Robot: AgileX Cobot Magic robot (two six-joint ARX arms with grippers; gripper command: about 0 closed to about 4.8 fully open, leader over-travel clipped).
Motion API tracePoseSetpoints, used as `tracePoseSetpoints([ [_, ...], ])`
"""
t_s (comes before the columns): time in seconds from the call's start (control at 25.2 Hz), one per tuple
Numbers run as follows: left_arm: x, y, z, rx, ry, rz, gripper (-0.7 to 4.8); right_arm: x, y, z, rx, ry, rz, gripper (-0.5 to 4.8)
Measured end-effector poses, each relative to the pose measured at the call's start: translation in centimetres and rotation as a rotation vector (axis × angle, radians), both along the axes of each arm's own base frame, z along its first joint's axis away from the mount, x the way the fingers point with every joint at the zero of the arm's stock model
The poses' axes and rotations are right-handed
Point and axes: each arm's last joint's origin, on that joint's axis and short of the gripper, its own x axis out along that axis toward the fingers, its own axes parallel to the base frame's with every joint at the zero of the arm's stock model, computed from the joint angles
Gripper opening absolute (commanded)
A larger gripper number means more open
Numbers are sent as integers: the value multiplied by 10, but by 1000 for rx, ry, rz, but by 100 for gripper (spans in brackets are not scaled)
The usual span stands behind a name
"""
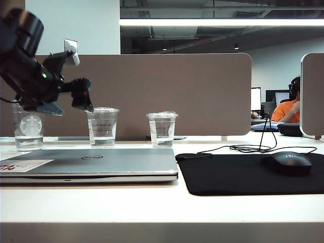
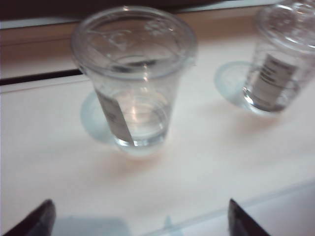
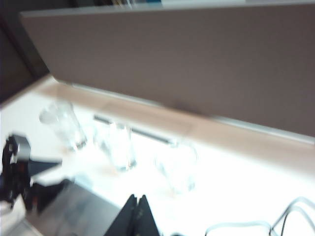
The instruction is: Pick up the coffee cup on the middle and place it on the right side of the laptop.
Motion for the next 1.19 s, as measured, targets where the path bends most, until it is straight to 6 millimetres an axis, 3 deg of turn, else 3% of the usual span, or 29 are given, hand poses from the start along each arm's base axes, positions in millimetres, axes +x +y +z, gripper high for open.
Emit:
tracePoseSetpoints([
  [0.12,30,-5,-10,-4,-29,-3,479,10,10,-19,-47,83,43,-4],
  [0.36,92,-17,-38,0,-19,-3,479,21,13,-28,-86,69,51,-5],
  [0.52,115,-18,-52,5,-13,12,479,21,13,-27,-95,62,52,-4],
  [0.8,129,-21,-59,-22,-16,55,479,21,13,-28,-113,52,57,-4],
  [0.87,130,-21,-56,-25,-40,58,409,21,13,-28,-124,50,61,-4],
  [0.95,130,-21,-55,-27,-52,61,391,21,13,-29,-130,54,62,-4],
  [1.03,130,-22,-55,-29,-52,61,333,21,13,-31,-148,59,65,-4],
  [1.19,129,-28,-55,-37,-50,41,332,21,12,-31,-156,61,64,-4],
])
